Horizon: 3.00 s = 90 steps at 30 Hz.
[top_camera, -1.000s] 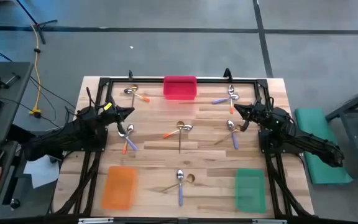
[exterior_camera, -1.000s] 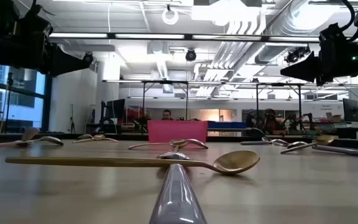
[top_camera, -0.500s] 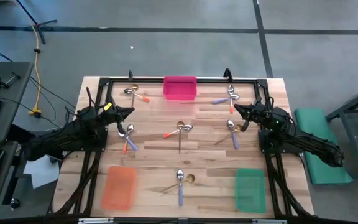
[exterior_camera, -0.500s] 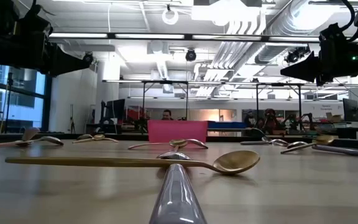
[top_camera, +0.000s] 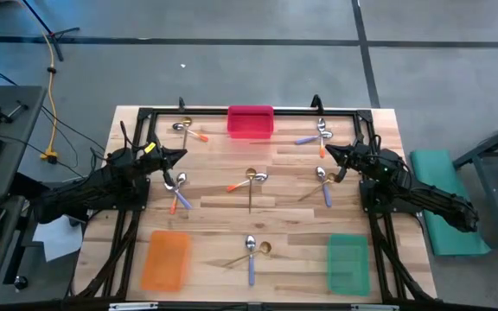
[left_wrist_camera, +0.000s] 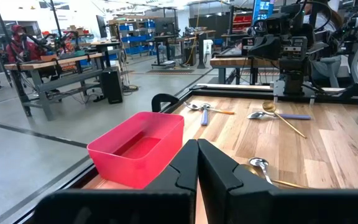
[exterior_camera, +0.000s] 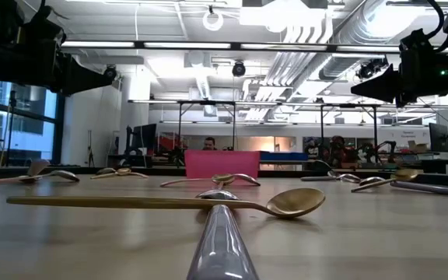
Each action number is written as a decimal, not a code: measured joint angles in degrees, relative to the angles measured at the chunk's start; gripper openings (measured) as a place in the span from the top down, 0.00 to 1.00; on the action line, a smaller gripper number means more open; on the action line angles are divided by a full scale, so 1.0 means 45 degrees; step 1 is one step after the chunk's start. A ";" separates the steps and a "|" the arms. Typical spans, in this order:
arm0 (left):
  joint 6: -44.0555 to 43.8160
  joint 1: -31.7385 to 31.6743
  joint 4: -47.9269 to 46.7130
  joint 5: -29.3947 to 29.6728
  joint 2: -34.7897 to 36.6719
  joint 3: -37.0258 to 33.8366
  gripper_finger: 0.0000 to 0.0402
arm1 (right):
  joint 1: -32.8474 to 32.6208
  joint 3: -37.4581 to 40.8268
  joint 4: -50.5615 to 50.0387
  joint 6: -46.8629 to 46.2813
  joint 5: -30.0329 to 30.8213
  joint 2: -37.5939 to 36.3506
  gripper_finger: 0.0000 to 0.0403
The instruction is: Sort silverware by color (type)
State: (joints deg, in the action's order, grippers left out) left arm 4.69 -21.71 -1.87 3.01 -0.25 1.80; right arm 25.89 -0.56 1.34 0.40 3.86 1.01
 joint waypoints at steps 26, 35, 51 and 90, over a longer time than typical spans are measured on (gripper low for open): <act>0.0000 -0.0005 0.0000 0.0004 0.0000 0.0000 1.00 | -0.0002 0.0000 0.0001 -0.0034 0.0005 0.0001 1.00; 0.0000 -0.0002 0.0005 0.0002 0.0000 -0.0003 1.00 | -0.0029 0.0000 0.0890 -0.3351 0.0410 0.0050 1.00; 0.0000 0.0000 0.0000 0.0001 0.0000 0.0000 1.00 | -0.2385 -0.0564 0.8265 -0.2467 -0.1035 0.5485 1.00; 0.0000 0.0000 0.0000 0.0001 0.0000 -0.0002 1.00 | -0.3511 -1.5027 -0.3776 0.1332 -0.1336 2.3016 0.68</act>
State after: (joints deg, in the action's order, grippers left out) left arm 4.69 -21.71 -1.87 3.01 -0.25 1.79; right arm 10.09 -68.18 -15.65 6.40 -2.15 104.58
